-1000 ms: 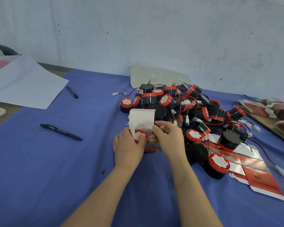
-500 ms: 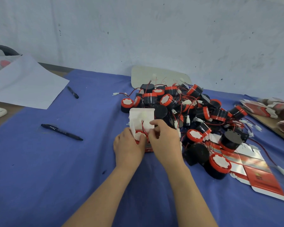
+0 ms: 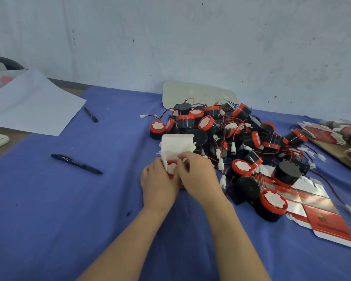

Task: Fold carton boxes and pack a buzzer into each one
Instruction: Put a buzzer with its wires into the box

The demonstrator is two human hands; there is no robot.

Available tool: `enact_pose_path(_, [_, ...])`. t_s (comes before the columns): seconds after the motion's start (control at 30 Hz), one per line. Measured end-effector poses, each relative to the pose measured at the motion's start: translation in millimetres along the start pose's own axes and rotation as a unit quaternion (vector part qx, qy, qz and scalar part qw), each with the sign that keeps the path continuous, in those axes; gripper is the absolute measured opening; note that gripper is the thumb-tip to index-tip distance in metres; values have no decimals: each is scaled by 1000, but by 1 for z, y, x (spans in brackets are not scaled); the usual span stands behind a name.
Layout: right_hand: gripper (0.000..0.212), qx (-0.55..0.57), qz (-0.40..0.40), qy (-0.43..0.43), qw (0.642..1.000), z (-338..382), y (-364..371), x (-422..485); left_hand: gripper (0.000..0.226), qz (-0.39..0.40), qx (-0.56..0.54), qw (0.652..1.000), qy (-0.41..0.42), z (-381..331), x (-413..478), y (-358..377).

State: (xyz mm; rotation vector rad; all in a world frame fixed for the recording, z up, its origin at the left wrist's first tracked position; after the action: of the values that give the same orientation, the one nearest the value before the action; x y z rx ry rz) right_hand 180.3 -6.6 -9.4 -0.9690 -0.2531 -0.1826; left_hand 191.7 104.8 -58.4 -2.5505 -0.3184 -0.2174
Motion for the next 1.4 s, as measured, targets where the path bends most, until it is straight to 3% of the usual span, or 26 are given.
enact_pose_path(0.17, [21,31,-36,60,997,-16,-12,6,29,-9,-4,1000,13,-2,0,0])
enact_pose_path(0.27, [31,53,11,60,997,-20,-14,4,23,-10,-5,1000,20,-3,-2,-1])
enact_pose_path(0.43, [29,-51,60,1,997,-12,-6,7,25,-6,-5,1000,23,-4,-2,0])
enact_pose_path(0.97, [15,-137,-42,79,986,-40,-19,9,24,-12,7,1000,22,-3,-2,0])
enact_pose_path(1.13, [11,-135,-61,68,987,-34,-25,7,25,-12,12,1000,23,-3,-2,1])
enact_pose_path(1.4, [9,-17,-69,82,994,-27,-23,7,25,-16,22,999,26,-5,-2,0])
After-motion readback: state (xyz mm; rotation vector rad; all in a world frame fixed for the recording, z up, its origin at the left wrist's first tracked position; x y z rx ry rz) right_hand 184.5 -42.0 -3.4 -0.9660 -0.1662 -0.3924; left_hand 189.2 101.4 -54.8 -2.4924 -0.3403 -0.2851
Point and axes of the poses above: each hand's wrist, its own x-axis towards the middle knuckle, its own y-axis out of the palm, z = x × y, the point moved 9 cm from there along x, towards the middle knuckle, and after that the axes turned 1 degree about y, right-handed, at the moved point
